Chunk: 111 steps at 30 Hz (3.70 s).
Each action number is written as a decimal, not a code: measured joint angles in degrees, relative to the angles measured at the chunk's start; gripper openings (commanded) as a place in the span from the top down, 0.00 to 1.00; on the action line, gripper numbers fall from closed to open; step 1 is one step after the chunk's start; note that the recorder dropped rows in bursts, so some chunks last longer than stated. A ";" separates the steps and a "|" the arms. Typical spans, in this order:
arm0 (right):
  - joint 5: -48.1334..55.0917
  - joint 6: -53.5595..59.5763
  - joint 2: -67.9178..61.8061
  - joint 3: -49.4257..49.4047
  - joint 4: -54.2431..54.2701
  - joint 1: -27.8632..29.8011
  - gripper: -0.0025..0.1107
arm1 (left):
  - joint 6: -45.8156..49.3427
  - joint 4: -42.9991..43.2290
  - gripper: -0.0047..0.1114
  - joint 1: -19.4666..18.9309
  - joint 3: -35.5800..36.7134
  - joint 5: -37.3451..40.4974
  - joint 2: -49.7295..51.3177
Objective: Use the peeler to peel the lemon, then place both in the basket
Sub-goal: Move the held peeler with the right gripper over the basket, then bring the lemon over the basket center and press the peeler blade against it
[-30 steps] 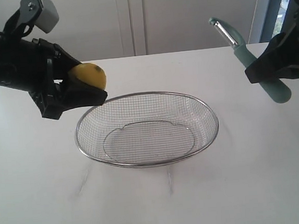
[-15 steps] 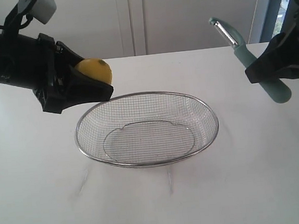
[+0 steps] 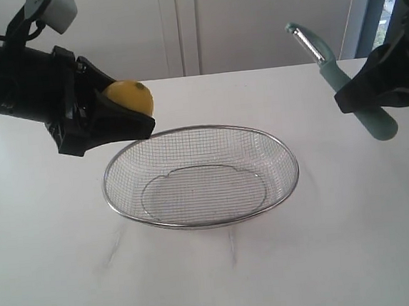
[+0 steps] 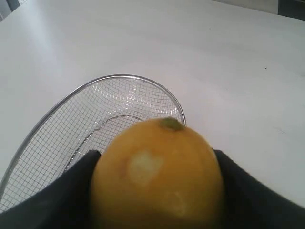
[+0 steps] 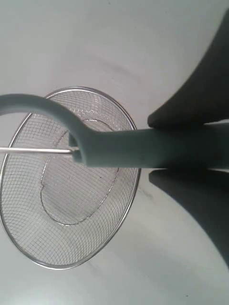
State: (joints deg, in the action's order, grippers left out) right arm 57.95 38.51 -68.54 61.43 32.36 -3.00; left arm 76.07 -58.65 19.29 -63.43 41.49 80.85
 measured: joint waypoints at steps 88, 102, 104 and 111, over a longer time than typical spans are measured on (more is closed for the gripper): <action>1.93 14.58 -22.63 -4.70 36.90 -9.28 0.98 | 24.05 -13.75 0.96 14.56 0.10 -22.10 4.68; -0.22 14.58 -22.63 -4.70 36.41 -9.97 0.98 | 23.94 -13.75 0.96 14.56 0.10 -23.27 4.68; -0.22 14.58 -22.63 -4.70 36.37 -10.01 0.98 | 23.94 -13.75 0.96 14.56 0.10 -23.27 4.68; -0.22 14.58 -22.63 -4.70 36.37 -10.10 0.98 | 22.81 -11.98 0.96 14.56 0.25 -23.55 4.68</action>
State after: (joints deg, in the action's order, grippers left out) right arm 57.73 53.10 -91.17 56.73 68.73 -13.10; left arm 98.89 -70.63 33.84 -63.18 17.95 85.52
